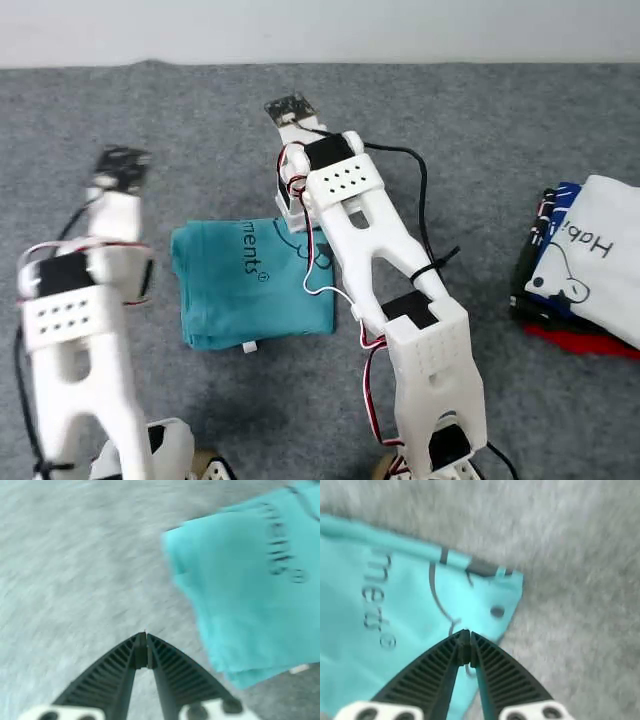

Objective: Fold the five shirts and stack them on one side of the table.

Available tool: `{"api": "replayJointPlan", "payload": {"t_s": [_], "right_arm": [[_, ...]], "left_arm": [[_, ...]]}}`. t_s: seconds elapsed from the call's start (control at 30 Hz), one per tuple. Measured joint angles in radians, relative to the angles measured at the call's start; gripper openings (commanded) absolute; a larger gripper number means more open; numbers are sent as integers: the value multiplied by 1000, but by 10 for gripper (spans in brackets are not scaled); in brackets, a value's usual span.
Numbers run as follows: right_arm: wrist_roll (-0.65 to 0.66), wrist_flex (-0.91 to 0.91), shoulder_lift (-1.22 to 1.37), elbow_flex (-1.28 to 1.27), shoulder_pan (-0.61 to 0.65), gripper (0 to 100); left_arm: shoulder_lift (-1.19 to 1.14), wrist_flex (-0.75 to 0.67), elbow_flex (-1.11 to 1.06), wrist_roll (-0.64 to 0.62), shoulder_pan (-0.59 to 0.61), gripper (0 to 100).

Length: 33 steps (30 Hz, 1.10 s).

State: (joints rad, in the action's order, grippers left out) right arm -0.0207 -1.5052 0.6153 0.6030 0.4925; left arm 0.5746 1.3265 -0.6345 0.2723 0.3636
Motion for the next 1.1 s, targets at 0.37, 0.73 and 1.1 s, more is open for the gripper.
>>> {"api": "replayJointPlan", "payload": {"t_s": [0.37,0.73,1.1], "right_arm": [[-26,186,0,0,120,9],[84,443,222,2,250,9],[92,413,143,0,279,9]], "left_arm": [[21,83,0,0,293,6],[21,83,0,0,499,6],[21,83,0,0,534,6]]}}
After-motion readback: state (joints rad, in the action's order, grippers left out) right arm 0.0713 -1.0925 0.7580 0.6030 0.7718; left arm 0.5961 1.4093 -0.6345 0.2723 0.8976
